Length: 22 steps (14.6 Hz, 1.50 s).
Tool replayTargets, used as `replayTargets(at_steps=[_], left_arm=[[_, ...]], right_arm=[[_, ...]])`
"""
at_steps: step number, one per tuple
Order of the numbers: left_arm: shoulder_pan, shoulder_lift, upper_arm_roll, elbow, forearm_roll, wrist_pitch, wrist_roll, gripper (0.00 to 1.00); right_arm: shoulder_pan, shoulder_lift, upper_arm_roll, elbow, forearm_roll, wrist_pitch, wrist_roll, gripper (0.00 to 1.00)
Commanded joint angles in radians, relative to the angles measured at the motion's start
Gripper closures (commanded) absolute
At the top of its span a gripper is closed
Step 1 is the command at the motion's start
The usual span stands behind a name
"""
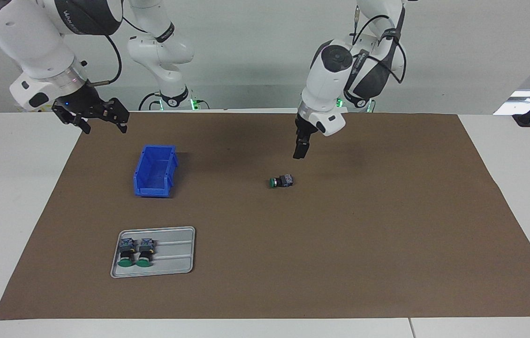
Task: Place and press button with both arms
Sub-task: 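Release the button on the table while the left gripper moves in, then reach the open left gripper toward the green button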
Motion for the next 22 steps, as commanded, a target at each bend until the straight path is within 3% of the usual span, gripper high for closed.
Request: replayTargets(at_steps=[1,5,16,22], left_arm=[[-0.060,0.082,0.013,0.015,0.072,0.061,-0.124,0.00],[-0.081,0.197,0.014,0.057,0.087,0.095,-0.178,0.00],[-0.083,0.266,0.019,0.028,0.087,0.217,-0.281,0.01],[-0.081,0.271,0.019,0.017,0.087,0.256,-0.305,0.33]], right_arm=[[-0.011,-0.013,0.007,-0.012,0.002,-0.013,-0.024,0.00],[-0.011,-0.018,0.006,-0.020,0.008,-0.009,-0.030,0.00],[-0.015,-0.044,0.006,-0.067,0.007,-0.013,-0.030,0.00],[-0.014,-0.050,0.006,-0.066,0.007,-0.013,-0.026,0.00]])
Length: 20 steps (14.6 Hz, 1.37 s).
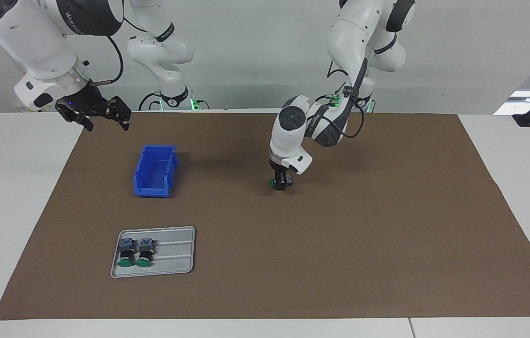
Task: Place and press button with both arms
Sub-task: 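Reach the open left gripper toward the green button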
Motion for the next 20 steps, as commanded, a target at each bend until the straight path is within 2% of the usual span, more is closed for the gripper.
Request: replayTargets(at_steps=[1,5,6,10,12,16,18,20], left_arm=[[-0.016,0.002,0.015,-0.020,0.017,0.046,-0.030,0.33],[-0.019,0.004,0.015,-0.026,0.017,0.051,-0.023,0.34],[-0.019,0.004,0.015,-0.024,0.017,0.053,-0.025,0.37],[-0.019,0.004,0.015,-0.015,0.015,0.048,-0.030,0.75],[-0.019,0.004,0.015,-0.010,0.015,0.054,-0.031,0.86],[-0.005,0.002,0.014,0.006,0.015,0.048,-0.014,0.94],[0.029,-0.039,0.007,-0.004,0.009,0.056,0.024,0.94],[0.033,-0.041,0.006,-0.009,0.004,0.123,0.050,0.94]], right_arm=[[-0.013,-0.027,0.006,-0.029,0.006,0.000,-0.023,0.00],[-0.014,-0.027,0.006,-0.029,0.006,0.001,-0.021,0.00],[-0.014,-0.027,0.006,-0.029,0.006,0.000,-0.021,0.00],[-0.014,-0.027,0.006,-0.029,0.006,0.000,-0.021,0.00],[-0.013,-0.027,0.006,-0.029,0.006,0.000,-0.021,0.00],[-0.013,-0.027,0.006,-0.029,0.006,0.000,-0.021,0.00],[-0.013,-0.027,0.006,-0.028,0.006,0.000,-0.021,0.00],[-0.013,-0.027,0.006,-0.029,0.006,0.000,-0.021,0.00]])
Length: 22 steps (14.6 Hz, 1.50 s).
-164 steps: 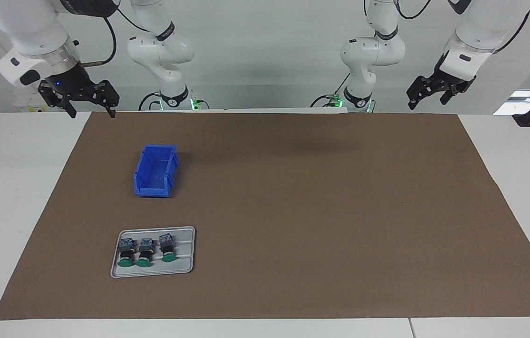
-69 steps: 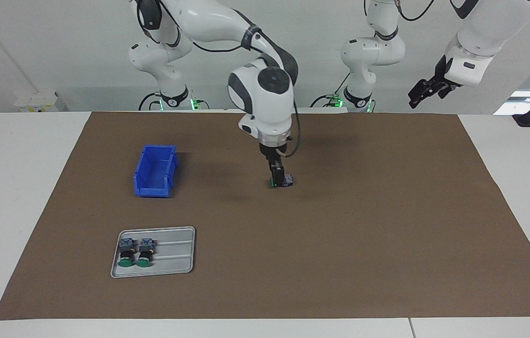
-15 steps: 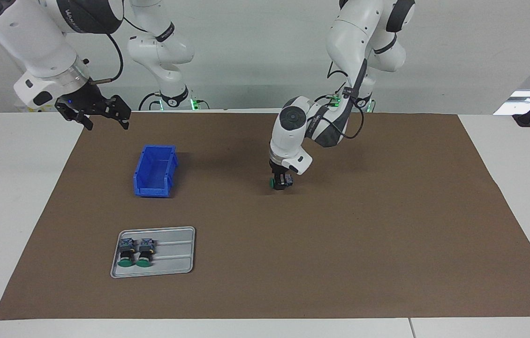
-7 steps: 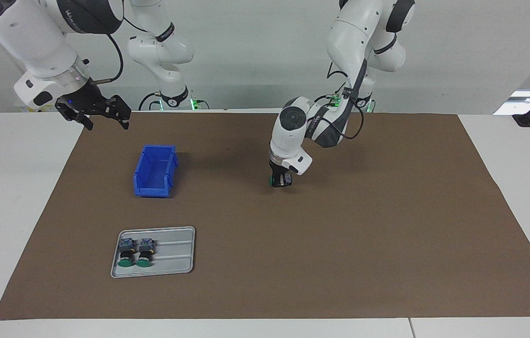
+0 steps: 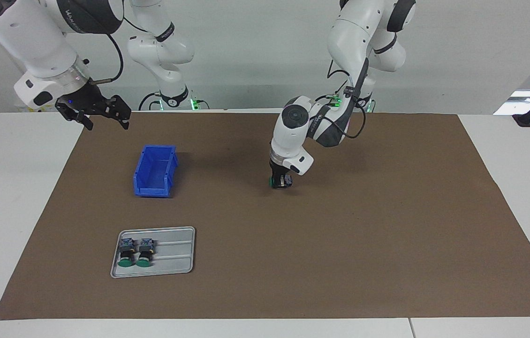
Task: Place and press button with both arms
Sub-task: 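Reach the open left gripper toward the green button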
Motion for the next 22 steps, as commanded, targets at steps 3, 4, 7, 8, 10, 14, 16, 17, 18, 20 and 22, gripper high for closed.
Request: replayTargets(at_steps=[3,4,7,8,10,14,16,17,18,20,22], left_arm=[[0.005,-0.031,-0.001,-0.032,-0.038,0.116,0.107,0.94],[0.017,-0.034,-0.004,-0.034,-0.041,0.118,0.108,0.94],[0.048,-0.033,-0.007,-0.041,-0.244,0.208,0.224,0.94],[0.052,-0.033,-0.007,-0.040,-0.370,0.222,0.325,0.94],[0.078,-0.035,-0.007,-0.041,-0.632,0.212,0.541,0.94],[0.155,-0.074,-0.007,-0.063,-0.888,-0.011,0.903,0.94],[0.169,-0.096,-0.001,-0.087,-0.960,-0.100,1.021,0.94],[0.186,-0.100,-0.002,-0.095,-0.983,-0.104,1.042,0.94],[0.213,-0.102,-0.004,-0.100,-1.024,-0.118,1.080,0.94],[0.240,-0.100,-0.002,-0.107,-1.115,-0.166,1.134,0.94],[0.264,-0.102,-0.004,-0.123,-1.159,-0.170,1.147,0.92]], right_arm=[[-0.013,-0.022,0.006,-0.025,0.006,0.000,-0.021,0.00],[-0.013,-0.022,0.006,-0.025,0.006,0.000,-0.021,0.00],[-0.013,-0.022,0.006,-0.025,0.006,0.000,-0.021,0.00],[-0.013,-0.022,0.006,-0.025,0.006,0.000,-0.021,0.00],[-0.013,-0.022,0.006,-0.025,0.006,0.000,-0.021,0.00],[-0.011,-0.022,0.006,-0.025,0.006,0.000,-0.021,0.00],[-0.011,-0.022,0.006,-0.025,0.006,0.000,-0.021,0.00],[-0.011,-0.022,0.006,-0.024,0.006,0.000,-0.021,0.00],[-0.013,-0.022,0.006,-0.025,0.006,0.000,-0.021,0.00],[-0.013,-0.022,0.006,-0.024,0.006,0.000,-0.021,0.00],[-0.011,-0.022,0.006,-0.025,0.006,0.000,-0.021,0.00]])
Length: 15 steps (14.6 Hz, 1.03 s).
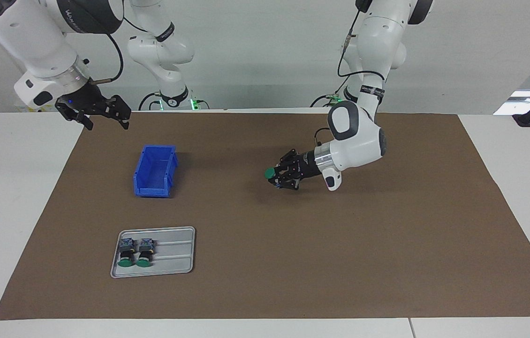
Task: Place and press button with both arms
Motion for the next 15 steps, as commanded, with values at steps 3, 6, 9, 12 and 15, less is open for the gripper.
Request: replayTargets(at_steps=[3,6,9,12,15], left_arm=[[0.059,-0.026,-0.003,-0.091,-0.141,-0.076,0.176,0.92],[0.107,-0.027,-0.003,-0.132,-0.162,-0.148,0.286,0.92],[0.127,-0.044,-0.002,-0.203,-0.276,-0.170,0.415,0.92],[0.197,-0.046,-0.005,-0.241,-0.303,-0.242,0.460,0.92],[0.197,-0.044,-0.005,-0.296,-0.405,-0.240,0.538,0.92]], right_arm=[[-0.011,-0.022,0.006,-0.025,0.006,0.000,-0.021,0.00],[-0.013,-0.022,0.006,-0.025,0.006,0.000,-0.021,0.00],[-0.011,-0.022,0.006,-0.025,0.006,0.000,-0.020,0.00],[-0.011,-0.022,0.006,-0.025,0.006,0.000,-0.021,0.00],[-0.013,-0.022,0.006,-0.025,0.006,0.000,-0.020,0.00]])
